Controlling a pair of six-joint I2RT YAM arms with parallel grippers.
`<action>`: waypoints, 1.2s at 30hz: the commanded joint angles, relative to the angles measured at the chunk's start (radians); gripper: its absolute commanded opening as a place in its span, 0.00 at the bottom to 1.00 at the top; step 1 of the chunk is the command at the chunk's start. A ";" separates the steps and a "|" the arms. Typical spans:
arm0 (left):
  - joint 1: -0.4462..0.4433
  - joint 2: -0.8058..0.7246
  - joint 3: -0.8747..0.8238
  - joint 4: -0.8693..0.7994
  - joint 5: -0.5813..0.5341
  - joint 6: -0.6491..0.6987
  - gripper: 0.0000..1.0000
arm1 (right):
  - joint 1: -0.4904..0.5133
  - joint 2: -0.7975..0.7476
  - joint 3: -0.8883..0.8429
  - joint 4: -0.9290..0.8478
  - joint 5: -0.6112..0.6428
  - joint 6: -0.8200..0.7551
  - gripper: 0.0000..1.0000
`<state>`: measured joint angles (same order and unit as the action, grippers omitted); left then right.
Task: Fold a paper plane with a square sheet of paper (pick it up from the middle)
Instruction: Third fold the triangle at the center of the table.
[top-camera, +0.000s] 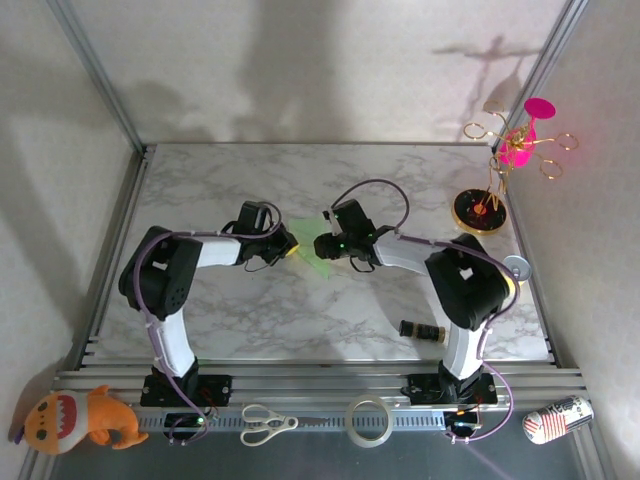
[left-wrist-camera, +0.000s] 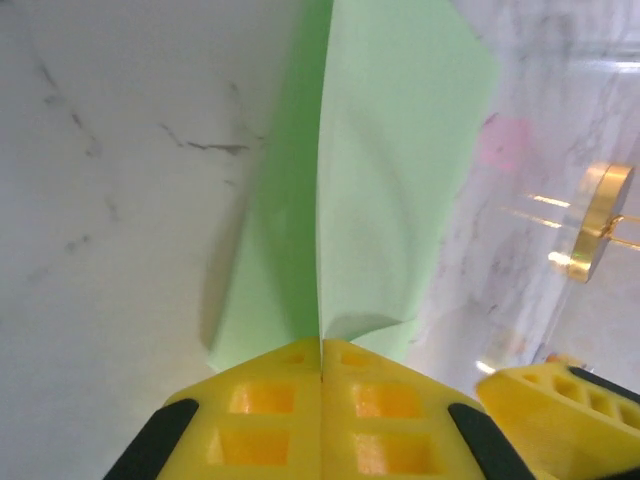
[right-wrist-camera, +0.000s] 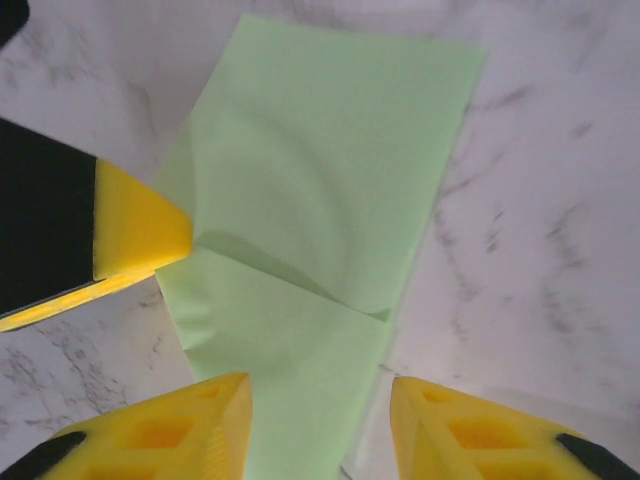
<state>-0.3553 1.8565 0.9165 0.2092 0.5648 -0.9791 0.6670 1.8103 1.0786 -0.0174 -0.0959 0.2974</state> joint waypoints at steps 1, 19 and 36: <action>-0.040 -0.083 -0.014 0.023 -0.121 -0.093 0.00 | 0.022 -0.079 -0.034 0.013 0.159 -0.076 0.44; -0.108 -0.125 -0.008 0.018 -0.213 -0.218 0.00 | 0.252 -0.028 -0.145 0.174 0.473 -0.209 0.46; -0.038 -0.185 -0.050 0.051 -0.188 -0.282 0.21 | 0.248 0.026 -0.218 0.364 0.513 -0.373 0.21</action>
<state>-0.4332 1.7325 0.8940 0.2481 0.3847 -1.2457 0.9085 1.8233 0.8761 0.2783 0.3931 -0.0319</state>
